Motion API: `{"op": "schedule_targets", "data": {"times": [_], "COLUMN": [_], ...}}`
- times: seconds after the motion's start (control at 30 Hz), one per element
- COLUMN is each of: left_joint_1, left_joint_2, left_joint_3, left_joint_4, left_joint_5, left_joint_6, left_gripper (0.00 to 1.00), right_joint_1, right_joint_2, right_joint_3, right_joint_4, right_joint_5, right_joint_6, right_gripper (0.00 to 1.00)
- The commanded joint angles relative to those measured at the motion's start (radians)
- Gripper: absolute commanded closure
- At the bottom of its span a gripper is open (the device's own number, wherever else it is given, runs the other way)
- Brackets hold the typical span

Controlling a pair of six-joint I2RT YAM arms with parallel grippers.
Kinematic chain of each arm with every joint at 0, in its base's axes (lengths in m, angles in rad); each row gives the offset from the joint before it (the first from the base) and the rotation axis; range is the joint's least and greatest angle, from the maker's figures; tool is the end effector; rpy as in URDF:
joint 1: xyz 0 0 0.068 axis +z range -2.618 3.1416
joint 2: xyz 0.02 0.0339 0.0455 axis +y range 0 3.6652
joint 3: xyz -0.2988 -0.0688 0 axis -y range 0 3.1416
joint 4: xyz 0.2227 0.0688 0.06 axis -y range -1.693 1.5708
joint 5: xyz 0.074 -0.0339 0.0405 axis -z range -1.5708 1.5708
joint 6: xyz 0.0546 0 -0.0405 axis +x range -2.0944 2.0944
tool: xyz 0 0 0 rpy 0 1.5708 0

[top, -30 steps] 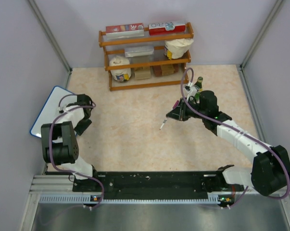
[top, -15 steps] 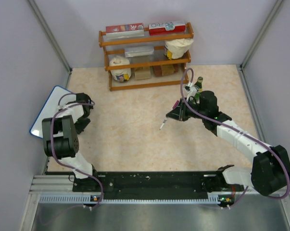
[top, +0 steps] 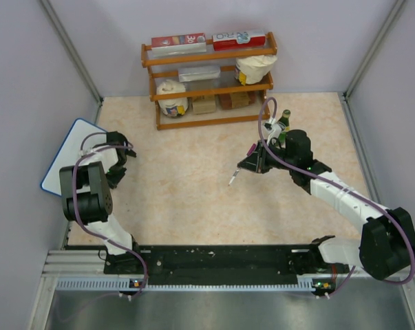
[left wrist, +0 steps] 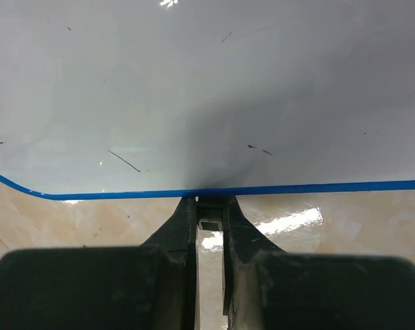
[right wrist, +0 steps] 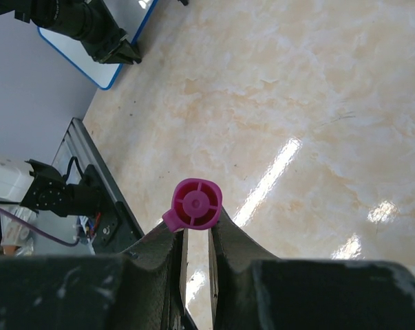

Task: Write a sentence on the whiteboard
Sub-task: Move the whiteboard stand to the center of the board.

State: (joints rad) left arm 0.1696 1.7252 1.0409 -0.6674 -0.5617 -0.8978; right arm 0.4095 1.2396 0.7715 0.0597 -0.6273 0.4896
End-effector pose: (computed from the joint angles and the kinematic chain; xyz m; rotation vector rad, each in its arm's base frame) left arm 0.2933 0.0797 0.1971 -1.4340 2.2599 0.6163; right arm 0.2231 0.1318 0.3022 -0.3546 2.0670 1.1847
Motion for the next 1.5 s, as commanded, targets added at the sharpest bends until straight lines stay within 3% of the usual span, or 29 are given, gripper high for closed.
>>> {"op": "schedule_targets", "data": {"times": [0.0,0.5,1.27,1.47], "left_joint_1": [0.004,-0.030,-0.165,-0.255], "left_joint_2": [-0.015,0.074,0.077,0.073], "left_joint_3": [-0.001,0.031,0.048,0.051], "left_joint_4": [0.018,-0.057,-0.080,-0.096], "left_joint_5": [-0.012,0.063,0.039,0.031], "left_joint_6": [0.063,0.161,0.195,0.191], "left_gripper": [1.00,1.00,1.00,1.00], "right_joint_1": [-0.009,-0.009,-0.020,-0.018], "right_joint_2": [-0.002,-0.005,-0.040,-0.043], "right_joint_3": [-0.006,-0.006,-0.017,-0.017], "right_joint_4": [0.042,0.052,0.032,0.032], "right_joint_5": [-0.020,-0.040,-0.028,-0.026], "right_joint_6": [-0.014,0.014,0.012,0.012], "right_gripper": [1.00,1.00,1.00,1.00]}}
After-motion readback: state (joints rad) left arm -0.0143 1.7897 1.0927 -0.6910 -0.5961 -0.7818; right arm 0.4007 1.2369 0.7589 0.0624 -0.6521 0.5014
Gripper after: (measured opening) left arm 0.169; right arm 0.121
